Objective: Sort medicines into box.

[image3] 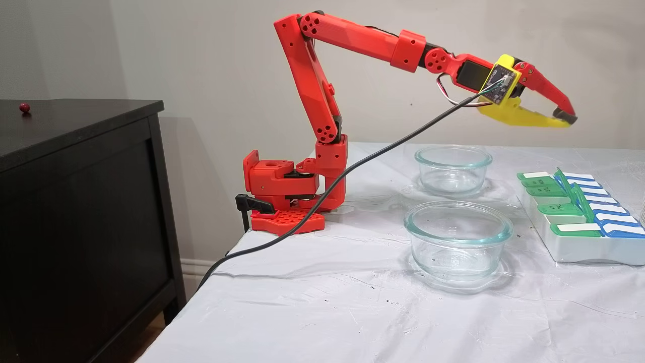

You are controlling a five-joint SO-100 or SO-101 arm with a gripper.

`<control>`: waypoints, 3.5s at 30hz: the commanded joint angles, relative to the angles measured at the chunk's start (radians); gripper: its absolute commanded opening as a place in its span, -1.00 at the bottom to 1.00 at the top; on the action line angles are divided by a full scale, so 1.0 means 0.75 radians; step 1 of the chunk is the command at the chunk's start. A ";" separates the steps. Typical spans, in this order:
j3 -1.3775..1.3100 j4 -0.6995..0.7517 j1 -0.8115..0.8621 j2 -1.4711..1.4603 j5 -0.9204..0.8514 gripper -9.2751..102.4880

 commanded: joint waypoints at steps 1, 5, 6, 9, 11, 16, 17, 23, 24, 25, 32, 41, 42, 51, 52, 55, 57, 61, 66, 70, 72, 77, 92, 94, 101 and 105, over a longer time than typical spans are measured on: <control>-0.045 -0.115 0.018 -0.112 -0.045 -0.84; -0.043 -0.211 0.025 -0.229 -0.043 -0.84; -0.049 -0.213 0.025 -0.247 -0.043 -0.84; -0.082 -0.137 0.018 -0.274 -0.051 -0.84; -0.143 0.041 0.002 -0.282 -0.053 -0.84; -0.280 0.344 -0.018 -0.348 0.039 -0.84; -0.301 0.374 -0.022 -0.376 0.051 -0.84; -0.427 0.562 -0.033 -0.526 0.123 -0.84; -0.440 0.575 -0.031 -0.542 0.143 -0.84; -0.442 0.573 -0.025 -0.554 0.170 -0.84; -0.630 0.892 -0.035 -0.744 0.215 -0.84; -0.710 1.149 -0.039 -0.681 0.151 -0.84; -0.710 1.166 -0.039 -0.669 0.147 -0.84; -0.691 1.199 -0.027 -0.618 0.133 -0.84; -0.683 1.184 -0.031 -0.624 0.133 -0.84; -0.661 1.117 -0.037 -0.632 0.133 -0.84; -0.644 1.037 -0.025 -0.556 0.102 -0.84; -0.399 0.501 0.063 -0.207 -0.022 -0.84; -0.313 0.254 0.147 -0.112 -0.086 -0.84; -0.288 0.106 0.198 -0.157 -0.149 -0.84; -0.317 0.106 0.215 -0.194 -0.164 -0.84; -0.378 0.147 0.237 -0.307 -0.198 -0.84; -0.806 0.996 0.274 -0.556 -0.143 -0.84; -0.808 1.057 0.264 -0.534 -0.139 -0.84; -0.699 1.057 0.209 -0.489 -0.106 -0.84; -0.667 0.951 0.174 -0.612 -0.106 -0.84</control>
